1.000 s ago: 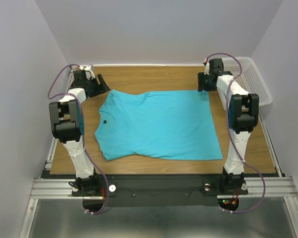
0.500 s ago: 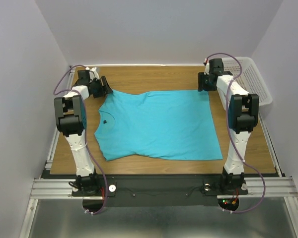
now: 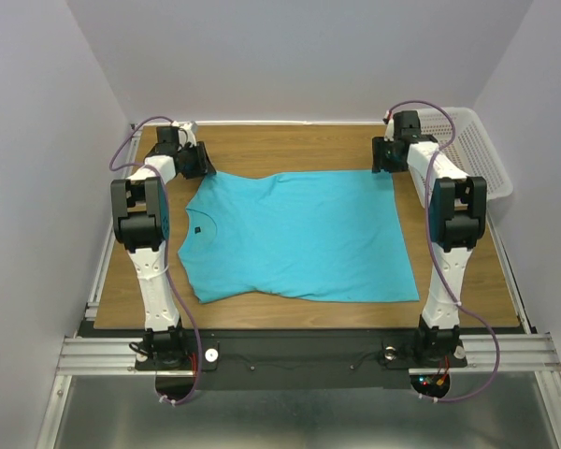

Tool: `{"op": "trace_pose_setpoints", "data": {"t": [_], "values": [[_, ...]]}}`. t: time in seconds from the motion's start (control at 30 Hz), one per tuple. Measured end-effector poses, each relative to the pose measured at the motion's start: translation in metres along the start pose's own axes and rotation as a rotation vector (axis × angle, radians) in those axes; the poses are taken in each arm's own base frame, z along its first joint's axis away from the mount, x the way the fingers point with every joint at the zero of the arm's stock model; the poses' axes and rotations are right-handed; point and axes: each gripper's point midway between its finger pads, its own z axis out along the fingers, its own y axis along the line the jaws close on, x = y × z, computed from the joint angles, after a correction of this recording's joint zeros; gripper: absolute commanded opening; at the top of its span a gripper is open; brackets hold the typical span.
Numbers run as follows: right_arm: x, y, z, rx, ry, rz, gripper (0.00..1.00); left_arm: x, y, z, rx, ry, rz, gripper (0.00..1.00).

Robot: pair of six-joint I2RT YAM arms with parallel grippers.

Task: Fold and stack the t-shirts
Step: Flatten the tshirt out

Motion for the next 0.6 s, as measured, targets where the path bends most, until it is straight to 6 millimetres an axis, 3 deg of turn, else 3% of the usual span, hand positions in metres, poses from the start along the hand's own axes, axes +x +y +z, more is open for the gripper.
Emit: {"op": "trace_pose_setpoints", "data": {"t": [0.07,0.23,0.4,0.6], "values": [[0.0007,0.0002,0.0021,0.0,0.001,0.008,0.61,0.0008,0.002,-0.0001,-0.01,0.003,0.003,0.34],[0.0038,0.0003,0.0062,0.0,0.008,0.019,0.61,0.0037,0.0061,-0.0007,-0.033,0.013,0.004,0.29],[0.0036,0.0006,0.0065,0.0,0.007,0.022,0.61,0.0041,0.0071,-0.0028,-0.042,0.027,0.014,0.11],[0.0026,0.0002,0.0067,0.001,0.003,0.022,0.61,0.0025,0.0015,-0.0035,0.0,0.032,0.078,0.0]]}}
